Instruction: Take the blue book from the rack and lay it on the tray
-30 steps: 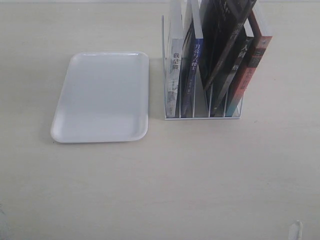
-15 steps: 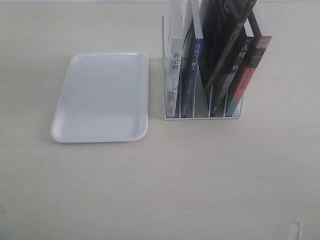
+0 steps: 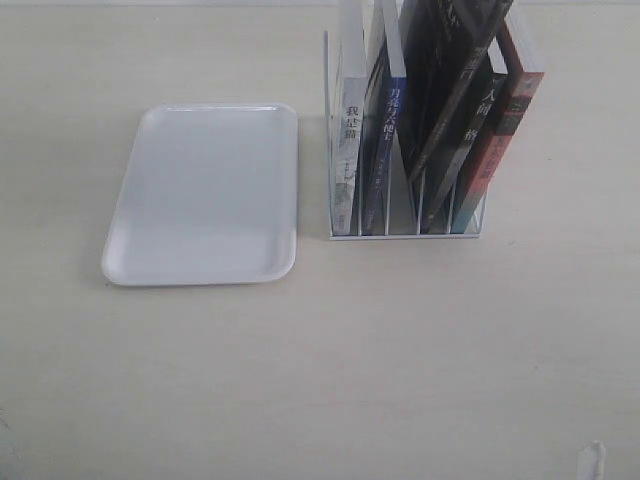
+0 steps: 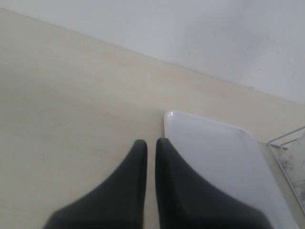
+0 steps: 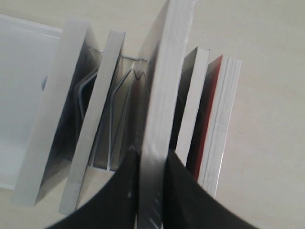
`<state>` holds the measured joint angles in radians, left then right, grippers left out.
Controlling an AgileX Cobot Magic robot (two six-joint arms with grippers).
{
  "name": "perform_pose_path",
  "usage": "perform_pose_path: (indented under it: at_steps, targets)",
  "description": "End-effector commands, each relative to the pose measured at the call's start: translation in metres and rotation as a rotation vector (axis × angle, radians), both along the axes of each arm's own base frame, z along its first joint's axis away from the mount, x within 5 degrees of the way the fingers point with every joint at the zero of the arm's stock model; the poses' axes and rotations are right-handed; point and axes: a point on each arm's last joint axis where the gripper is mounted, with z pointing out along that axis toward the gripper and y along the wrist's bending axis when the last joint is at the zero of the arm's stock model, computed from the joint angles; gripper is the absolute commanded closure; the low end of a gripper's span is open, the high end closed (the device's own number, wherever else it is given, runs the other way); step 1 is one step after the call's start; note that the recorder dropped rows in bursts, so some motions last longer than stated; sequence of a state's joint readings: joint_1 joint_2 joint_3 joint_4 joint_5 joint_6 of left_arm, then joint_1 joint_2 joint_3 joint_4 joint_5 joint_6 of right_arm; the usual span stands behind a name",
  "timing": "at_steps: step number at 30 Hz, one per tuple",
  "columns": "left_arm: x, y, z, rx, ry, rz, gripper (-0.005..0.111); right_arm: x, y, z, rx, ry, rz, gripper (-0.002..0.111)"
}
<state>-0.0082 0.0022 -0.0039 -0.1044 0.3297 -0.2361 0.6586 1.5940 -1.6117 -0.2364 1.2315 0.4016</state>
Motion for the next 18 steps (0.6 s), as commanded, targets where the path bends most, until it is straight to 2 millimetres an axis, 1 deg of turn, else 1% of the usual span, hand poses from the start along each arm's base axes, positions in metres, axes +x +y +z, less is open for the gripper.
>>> perform_pose_path:
  at_steps: [1,9,15,18]
  targets:
    - [0.0,0.0,0.0,-0.005,-0.013,-0.003,0.101,-0.001,-0.002,0.006,0.003,-0.031,0.007,0.108]
    - [0.0,0.0,0.0,-0.005,-0.013,-0.003,0.101,-0.002,0.001,0.004,0.031,-0.002,0.011,0.108]
    - [0.0,0.0,0.0,-0.005,-0.013,-0.003,0.101,0.011,0.01,-0.019,-0.016,0.047,0.016,0.108]
    - [0.0,0.0,0.0,-0.005,-0.013,-0.003,0.101,0.017,0.014,-0.027,-0.029,0.052,0.018,0.108]
